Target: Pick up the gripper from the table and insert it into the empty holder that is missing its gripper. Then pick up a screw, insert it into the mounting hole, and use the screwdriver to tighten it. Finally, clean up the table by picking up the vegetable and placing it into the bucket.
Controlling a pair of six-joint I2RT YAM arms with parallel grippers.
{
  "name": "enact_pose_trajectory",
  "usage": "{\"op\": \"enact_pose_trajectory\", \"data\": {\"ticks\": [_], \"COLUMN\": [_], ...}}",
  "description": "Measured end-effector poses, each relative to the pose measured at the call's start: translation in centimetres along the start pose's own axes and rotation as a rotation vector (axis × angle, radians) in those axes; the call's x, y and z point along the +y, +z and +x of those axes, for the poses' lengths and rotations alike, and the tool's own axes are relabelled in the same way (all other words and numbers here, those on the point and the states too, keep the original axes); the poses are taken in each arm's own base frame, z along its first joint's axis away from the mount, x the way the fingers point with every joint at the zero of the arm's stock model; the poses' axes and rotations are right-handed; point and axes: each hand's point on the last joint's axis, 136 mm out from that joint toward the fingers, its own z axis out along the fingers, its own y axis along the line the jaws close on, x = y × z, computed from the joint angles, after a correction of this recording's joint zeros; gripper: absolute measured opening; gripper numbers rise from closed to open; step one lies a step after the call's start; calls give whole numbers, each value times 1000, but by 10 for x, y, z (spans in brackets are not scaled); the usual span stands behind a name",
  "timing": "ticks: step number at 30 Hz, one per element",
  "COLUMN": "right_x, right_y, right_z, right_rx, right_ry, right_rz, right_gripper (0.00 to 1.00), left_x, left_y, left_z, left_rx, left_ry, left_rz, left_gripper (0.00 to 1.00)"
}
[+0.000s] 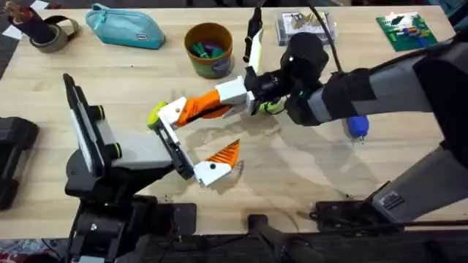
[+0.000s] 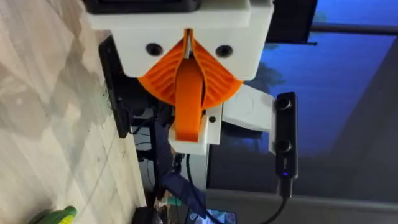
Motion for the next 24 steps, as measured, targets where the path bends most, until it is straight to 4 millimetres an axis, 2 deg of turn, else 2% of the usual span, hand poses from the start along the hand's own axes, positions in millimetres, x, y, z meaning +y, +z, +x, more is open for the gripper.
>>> {"op": "enact_pose_trajectory", "data": {"ticks": [9, 24], "right_x": [0, 0], "right_y": [5, 6], "right_z": [7, 7], "right_rx": [34, 34], "right_ry": [-31, -36], "right_rz": [-2, -3], "right_gripper": [24, 24], "left_x": [-7, -11], "left_y": [0, 0], "left_z": [1, 2], "left_rx": [4, 7], "left_ry": [-2, -1], "left_rz": [43, 65], "left_gripper": [987, 987]}}
